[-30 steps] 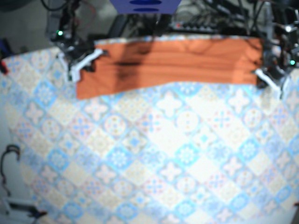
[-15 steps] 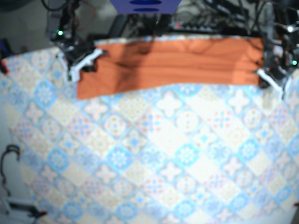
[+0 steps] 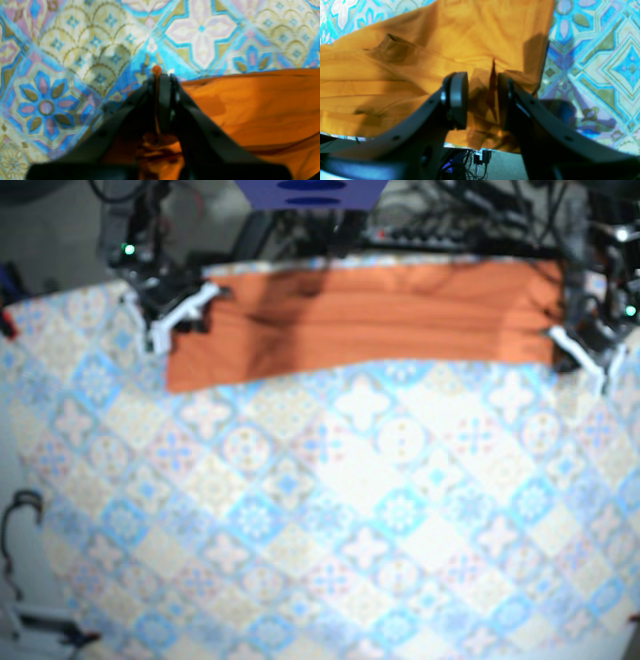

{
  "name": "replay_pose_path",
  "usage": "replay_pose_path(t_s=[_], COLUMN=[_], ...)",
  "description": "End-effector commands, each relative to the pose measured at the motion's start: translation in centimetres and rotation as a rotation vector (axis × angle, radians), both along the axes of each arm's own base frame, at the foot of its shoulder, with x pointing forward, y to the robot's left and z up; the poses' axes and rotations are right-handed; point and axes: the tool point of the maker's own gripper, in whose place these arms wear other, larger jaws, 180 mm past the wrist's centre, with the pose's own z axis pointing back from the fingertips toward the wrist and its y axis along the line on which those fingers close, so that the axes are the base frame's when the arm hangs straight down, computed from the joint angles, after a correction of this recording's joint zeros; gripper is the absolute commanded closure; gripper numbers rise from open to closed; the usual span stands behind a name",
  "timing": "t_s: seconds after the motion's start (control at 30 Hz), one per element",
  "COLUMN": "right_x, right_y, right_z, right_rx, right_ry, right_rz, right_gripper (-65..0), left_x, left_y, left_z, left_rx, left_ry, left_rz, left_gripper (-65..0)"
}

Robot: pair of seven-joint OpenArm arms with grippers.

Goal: Fold the T-shirt properly
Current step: 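Hold the folded strip's ends and straighten it between both grippers, then reposition the left gripper on the strip's end while the right holds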

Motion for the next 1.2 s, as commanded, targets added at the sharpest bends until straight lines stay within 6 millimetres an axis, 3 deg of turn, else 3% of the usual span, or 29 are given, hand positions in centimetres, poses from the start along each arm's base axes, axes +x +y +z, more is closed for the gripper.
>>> replay_pose_path(t_s=[0.0,0.13,0.97,1.17], right_x=[0.7,0.7,0.8,0.8], right_y=[-0.2,-0.2,-0.3,-0.3], right_z=[0.9,1.0,1.0,1.0], right_rx=[0.000,0.000,-0.001,-0.001], right_ry=[-0.043,-0.044,-0.047,-0.047], right_rz=[-0.005,-0.005,-0.007,-0.007], right_gripper=[-19.5,-19.5,-19.5,-19.5], left_x=[0.8,0.3,-2.5,-3.0], left_y=[0.5,-0.2,0.4,-0.2], left_z=[1.6,1.7,0.8,0.2], left_rx=[0.025,0.025,0.052,0.049], left_ry=[-0.045,-0.046,0.025,0.051], left_rz=[-0.022,-0.041,-0.061,-0.087], left_gripper=[0.0,0.0,0.0,0.0])
